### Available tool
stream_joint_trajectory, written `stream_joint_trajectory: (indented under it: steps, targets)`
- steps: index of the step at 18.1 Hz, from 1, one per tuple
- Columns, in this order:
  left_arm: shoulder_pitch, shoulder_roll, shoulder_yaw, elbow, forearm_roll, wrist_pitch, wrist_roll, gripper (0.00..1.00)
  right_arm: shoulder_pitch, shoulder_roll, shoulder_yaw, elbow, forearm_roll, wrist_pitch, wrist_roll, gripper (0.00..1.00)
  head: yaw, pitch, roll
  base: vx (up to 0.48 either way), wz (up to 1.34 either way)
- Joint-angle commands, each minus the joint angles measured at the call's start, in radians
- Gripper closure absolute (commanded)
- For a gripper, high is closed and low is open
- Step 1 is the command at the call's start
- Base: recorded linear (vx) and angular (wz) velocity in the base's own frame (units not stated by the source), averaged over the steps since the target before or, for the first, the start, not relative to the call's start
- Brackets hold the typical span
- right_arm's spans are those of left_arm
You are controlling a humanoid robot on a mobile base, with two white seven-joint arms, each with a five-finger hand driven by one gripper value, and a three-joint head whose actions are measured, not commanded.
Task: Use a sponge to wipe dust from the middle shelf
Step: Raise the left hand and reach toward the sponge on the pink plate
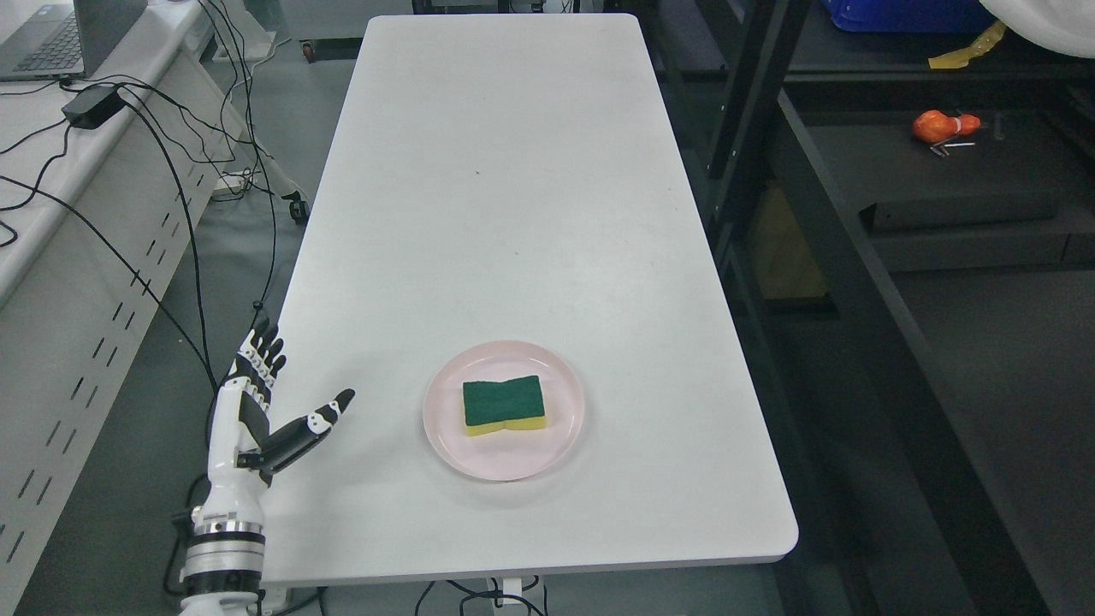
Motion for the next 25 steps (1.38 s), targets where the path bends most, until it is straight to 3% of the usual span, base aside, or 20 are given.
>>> stream_joint_trajectory:
  steps: [1, 6, 9, 13, 16, 19, 23, 25]
  targets:
    - [0.001, 0.017, 0.004, 0.000, 0.001, -0.001, -0.001, 0.01, 0.000, -0.017, 0.000, -0.017, 0.000, 0.001, -0.001, 0.00, 0.0000, 0.000, 0.000, 0.000, 0.00]
    - [-0.056, 0.026, -0.038, 0.017, -0.013, -0.013, -0.008, 0.01, 0.000, -0.017, 0.000, -0.017, 0.000, 0.001, -0.001, 0.00, 0.0000, 0.000, 0.000, 0.000, 0.00]
    - [-0.181, 0.165, -0.117, 0.054, -0.185, -0.039, -0.057, 0.03, 0.000, -0.017, 0.000, -0.017, 0.000, 0.001, -0.001, 0.00, 0.0000, 0.000, 0.000, 0.000, 0.00]
    - [-0.318, 0.273, -0.240, 0.074, -0.443, -0.077, -0.239, 0.03, 0.000, -0.017, 0.000, -0.017, 0.000, 0.001, -0.001, 0.00, 0.0000, 0.000, 0.000, 0.000, 0.00]
    - [-0.395, 0.323, -0.317, 0.074, -0.658, -0.206, -0.423, 0.06, 0.000, -0.017, 0.001, -0.017, 0.000, 0.001, -0.001, 0.00, 0.0000, 0.000, 0.000, 0.000, 0.00]
    - [-0.471, 0.408, -0.372, 0.074, -0.758, -0.323, -0.574, 0.10, 0.000, -0.017, 0.000, -0.017, 0.000, 0.001, -0.001, 0.00, 0.0000, 0.000, 0.000, 0.000, 0.00]
    - [-0.530, 0.521, -0.565, 0.065, -0.772, -0.349, -0.599, 0.09, 0.000, -0.017, 0.000, -0.017, 0.000, 0.001, -0.001, 0.00, 0.0000, 0.000, 0.000, 0.000, 0.00]
    - [-0.535, 0.552, -0.588, 0.057, -0.793, -0.352, -0.606, 0.09, 0.000, -0.017, 0.001, -0.017, 0.000, 0.001, -0.001, 0.00, 0.0000, 0.000, 0.000, 0.000, 0.00]
